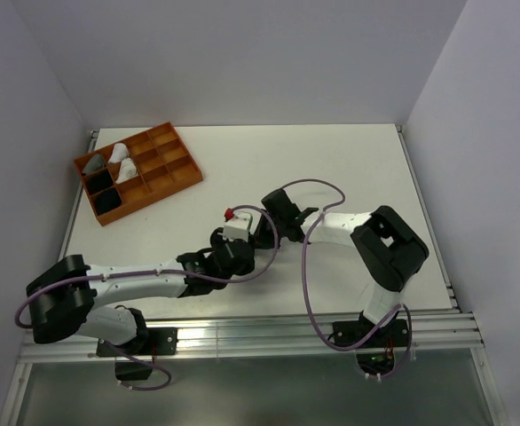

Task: Roll the socks
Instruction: Roll the sock at the center of the board.

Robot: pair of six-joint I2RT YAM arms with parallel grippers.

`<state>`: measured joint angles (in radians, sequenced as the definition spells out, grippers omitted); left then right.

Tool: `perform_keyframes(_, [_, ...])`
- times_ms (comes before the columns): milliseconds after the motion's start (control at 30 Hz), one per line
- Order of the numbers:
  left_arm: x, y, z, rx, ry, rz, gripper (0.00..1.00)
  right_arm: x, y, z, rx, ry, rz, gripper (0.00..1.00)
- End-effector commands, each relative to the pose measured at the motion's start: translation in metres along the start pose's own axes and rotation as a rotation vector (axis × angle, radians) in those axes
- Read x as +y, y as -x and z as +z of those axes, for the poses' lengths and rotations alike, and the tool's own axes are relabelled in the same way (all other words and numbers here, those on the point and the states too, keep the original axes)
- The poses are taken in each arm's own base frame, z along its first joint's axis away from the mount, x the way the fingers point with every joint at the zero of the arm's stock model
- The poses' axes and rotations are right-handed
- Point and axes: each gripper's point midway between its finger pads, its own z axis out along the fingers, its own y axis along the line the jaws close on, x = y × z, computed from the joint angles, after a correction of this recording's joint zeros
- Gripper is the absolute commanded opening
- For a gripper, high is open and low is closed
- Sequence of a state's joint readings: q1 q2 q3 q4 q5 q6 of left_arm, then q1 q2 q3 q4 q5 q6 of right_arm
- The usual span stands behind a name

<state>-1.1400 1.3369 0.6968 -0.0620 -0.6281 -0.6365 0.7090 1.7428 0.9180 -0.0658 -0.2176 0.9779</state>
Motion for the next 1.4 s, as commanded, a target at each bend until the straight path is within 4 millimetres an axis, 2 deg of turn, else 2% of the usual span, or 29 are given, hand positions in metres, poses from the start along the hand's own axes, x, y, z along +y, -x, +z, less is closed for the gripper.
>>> perform_keyframes(0, [-0.005,0.015,0.007,-0.077,0.053,0.102,0.57,-0.001,-0.006,0.000,0.039,-0.032,-0.005,0.00])
perform_keyframes(200, [-0.024,-0.004,0.022,-0.064,0.055,0.187,0.57,-0.001,-0.006,0.000,0.050,-0.032,-0.004,0.00])
perform_keyframes(367, [-0.030,-0.029,0.032,-0.015,0.072,0.243,0.56,-0.005,-0.008,0.001,0.059,-0.038,0.000,0.00])
perform_keyframes(500, [-0.027,-0.049,0.041,0.034,0.089,0.271,0.55,-0.004,-0.009,0.002,0.065,-0.028,0.004,0.00])
perform_keyframes(700, [-0.002,-0.072,0.049,0.104,0.245,0.311,0.51,-0.002,-0.008,0.000,0.069,-0.009,0.000,0.00])
perform_keyframes(867, [0.005,-0.084,0.052,0.152,0.266,0.308,0.37,0.000,-0.012,0.001,0.090,0.025,0.005,0.00])
perform_keyframes(900, [0.008,-0.085,0.053,0.160,0.271,0.302,0.31,0.000,-0.012,0.001,0.089,0.032,0.005,0.00])
perform_keyframes(933, [0.009,-0.087,0.053,0.175,0.266,0.298,0.19,0.001,-0.013,0.000,0.090,0.046,0.004,0.00])
perform_keyframes(1033, [0.011,-0.088,0.054,0.202,0.248,0.281,0.00,0.004,-0.013,-0.003,0.093,0.088,0.008,0.00])
perform_keyframes(1167, [-0.004,-0.086,0.049,0.243,0.146,0.229,0.00,0.023,-0.002,-0.016,0.043,0.221,-0.002,0.12])
perform_keyframes(1200, [-0.011,-0.079,0.045,0.238,0.111,0.203,0.00,0.024,0.004,-0.018,0.022,0.238,0.007,0.23])
perform_keyframes(1267, [-0.025,-0.079,0.039,0.274,0.027,0.161,0.00,0.033,0.011,-0.028,-0.022,0.299,-0.004,0.35])
perform_keyframes(1300, [-0.028,-0.071,0.037,0.271,-0.001,0.130,0.00,0.038,0.019,-0.033,-0.052,0.328,0.002,0.39])
perform_keyframes(1367, [-0.038,-0.073,0.031,0.317,-0.080,0.085,0.00,0.038,0.025,-0.041,-0.093,0.352,0.007,0.48])
